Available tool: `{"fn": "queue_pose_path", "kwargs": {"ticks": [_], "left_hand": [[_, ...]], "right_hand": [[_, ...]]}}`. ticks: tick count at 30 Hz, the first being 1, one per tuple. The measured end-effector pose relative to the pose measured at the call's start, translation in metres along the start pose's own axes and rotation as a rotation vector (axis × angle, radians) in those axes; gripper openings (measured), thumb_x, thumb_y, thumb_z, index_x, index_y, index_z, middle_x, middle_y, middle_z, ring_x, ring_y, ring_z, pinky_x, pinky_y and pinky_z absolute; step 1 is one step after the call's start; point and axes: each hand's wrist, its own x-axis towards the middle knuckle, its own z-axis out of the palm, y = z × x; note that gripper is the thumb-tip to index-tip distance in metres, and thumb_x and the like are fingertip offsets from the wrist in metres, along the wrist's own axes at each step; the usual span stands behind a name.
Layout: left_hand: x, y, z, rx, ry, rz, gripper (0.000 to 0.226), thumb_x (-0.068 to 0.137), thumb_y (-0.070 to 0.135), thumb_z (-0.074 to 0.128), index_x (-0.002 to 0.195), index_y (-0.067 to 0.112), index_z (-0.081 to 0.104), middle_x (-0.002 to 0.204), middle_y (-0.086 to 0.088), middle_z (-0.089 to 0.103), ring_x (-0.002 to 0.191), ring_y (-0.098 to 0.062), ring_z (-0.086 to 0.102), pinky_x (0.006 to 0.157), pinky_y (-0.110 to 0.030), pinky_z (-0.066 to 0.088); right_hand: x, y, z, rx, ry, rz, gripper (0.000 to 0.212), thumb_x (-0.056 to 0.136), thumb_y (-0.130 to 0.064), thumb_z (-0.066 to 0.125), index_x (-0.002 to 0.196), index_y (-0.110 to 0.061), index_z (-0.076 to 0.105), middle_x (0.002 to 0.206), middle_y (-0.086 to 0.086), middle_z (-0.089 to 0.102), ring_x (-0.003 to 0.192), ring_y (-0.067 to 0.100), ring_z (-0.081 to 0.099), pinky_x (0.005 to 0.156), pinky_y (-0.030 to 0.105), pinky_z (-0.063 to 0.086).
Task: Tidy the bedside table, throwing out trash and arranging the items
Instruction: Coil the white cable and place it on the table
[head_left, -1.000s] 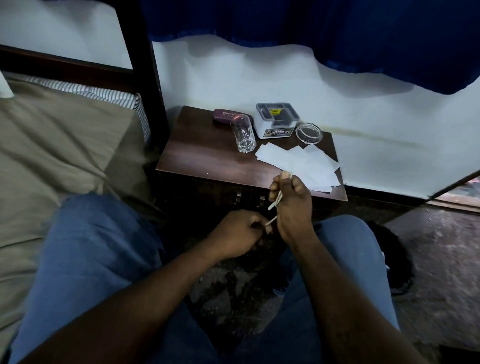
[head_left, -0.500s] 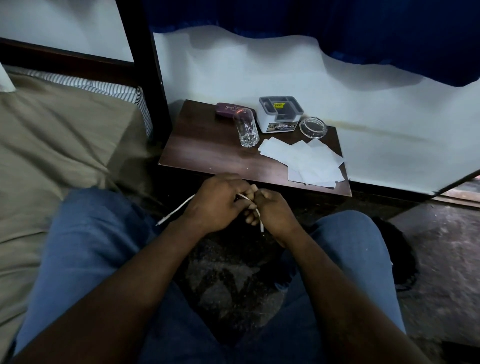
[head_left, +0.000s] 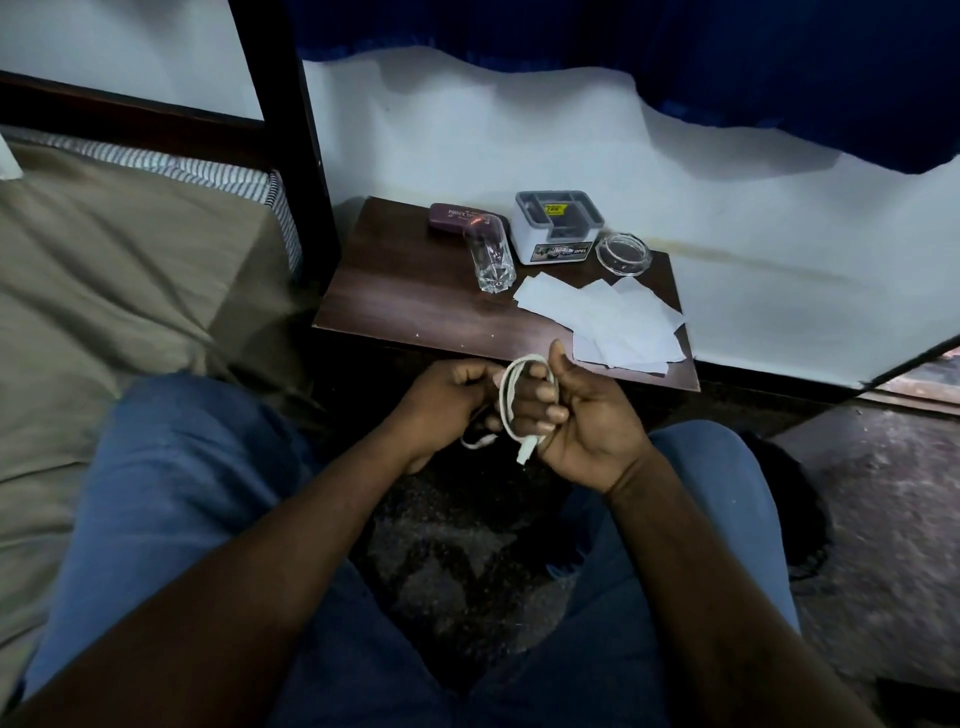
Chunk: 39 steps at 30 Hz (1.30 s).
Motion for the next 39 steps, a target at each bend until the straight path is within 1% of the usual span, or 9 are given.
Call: {"fn": "queue_pose_path", "kwargs": {"ticks": [5,12,15,19,24,30,34,37,39], "left_hand": [[-0.005,-0.010,0.010,0.071,-0.113,-0.118,0.023,0.108,0.021,0.053,0.095,0.016,0.070,0.073,0.001,0.072,0.056,-0.010,0.063,0.058,-0.021,0.046],[-0.013,-0.022,0.030,0.275,-0.185,-0.155,0.026,0.108,0.020,0.052,0.104,0.005,0.073,0.068,-0.001,0.068,0.052,-0.012,0.062,0.052,-0.019,0.049],[-0.016,-0.021,0.029,0.543,-0.205,-0.058,0.020,0.105,0.020,0.057,0.098,0.012,0.074,0.071,0.001,0.073,0.055,-0.013,0.067,0.057,-0.020,0.051],[-0.016,-0.014,0.015,0.978,-0.101,0.286,0.017,0.098,0.028,0.064,0.088,0.017,0.073,0.085,-0.005,0.076,0.076,-0.019,0.071,0.067,-0.026,0.050],[-0.009,-0.008,0.003,0.589,0.165,0.298,0.013,0.090,0.015,0.073,0.084,0.025,0.078,0.079,0.011,0.078,0.063,-0.001,0.071,0.066,-0.021,0.055],[-0.004,-0.006,0.003,0.045,0.226,0.064,0.014,0.090,0.002,0.074,0.081,0.012,0.075,0.075,-0.009,0.078,0.063,-0.019,0.071,0.065,-0.030,0.059],[-0.001,-0.009,0.004,-0.030,0.261,0.046,0.008,0.088,0.001,0.075,0.084,0.007,0.072,0.077,-0.014,0.074,0.067,-0.021,0.069,0.068,-0.032,0.059],[0.001,-0.014,0.006,0.000,0.332,0.074,0.009,0.085,0.005,0.079,0.083,0.011,0.072,0.071,-0.005,0.071,0.065,-0.018,0.068,0.072,-0.037,0.060],[0.000,-0.016,0.008,0.013,0.409,0.107,0.017,0.082,0.007,0.082,0.085,0.018,0.069,0.077,-0.002,0.074,0.072,-0.019,0.072,0.075,-0.041,0.063]], "right_hand": [[0.008,-0.008,-0.008,0.196,0.117,-0.236,0.042,0.107,-0.039,0.044,0.078,-0.013,0.060,0.062,-0.005,0.052,0.046,0.005,0.046,0.049,0.018,0.039],[0.017,-0.003,-0.013,0.041,0.412,-0.465,0.036,0.111,-0.034,0.047,0.094,-0.008,0.065,0.081,0.004,0.071,0.074,0.014,0.072,0.073,0.024,0.061],[0.023,0.005,-0.011,-0.125,0.484,-0.527,0.032,0.110,-0.027,0.049,0.093,-0.004,0.065,0.080,0.007,0.076,0.077,0.019,0.075,0.075,0.026,0.063],[0.031,0.016,-0.011,-0.517,0.567,-0.522,0.029,0.112,-0.020,0.049,0.093,-0.003,0.063,0.081,0.009,0.076,0.073,0.017,0.076,0.069,0.023,0.060],[0.035,0.033,-0.010,-0.638,0.564,-0.367,0.037,0.112,-0.026,0.048,0.090,-0.006,0.069,0.071,0.005,0.074,0.057,0.014,0.067,0.051,0.025,0.051],[0.036,0.039,-0.003,-0.507,0.467,-0.285,0.048,0.112,-0.036,0.043,0.093,-0.001,0.071,0.077,0.014,0.073,0.063,0.021,0.068,0.057,0.029,0.058],[0.032,0.035,0.004,-0.328,0.447,-0.259,0.050,0.113,-0.038,0.042,0.089,-0.003,0.068,0.083,0.016,0.073,0.067,0.022,0.070,0.063,0.033,0.060],[0.029,0.036,0.007,-0.229,0.459,-0.264,0.044,0.112,-0.033,0.044,0.096,0.002,0.066,0.090,0.018,0.074,0.081,0.024,0.073,0.085,0.037,0.061],[0.027,0.036,0.011,-0.189,0.475,-0.272,0.037,0.112,-0.027,0.046,0.102,0.003,0.065,0.093,0.017,0.073,0.084,0.020,0.072,0.089,0.032,0.059]]}}
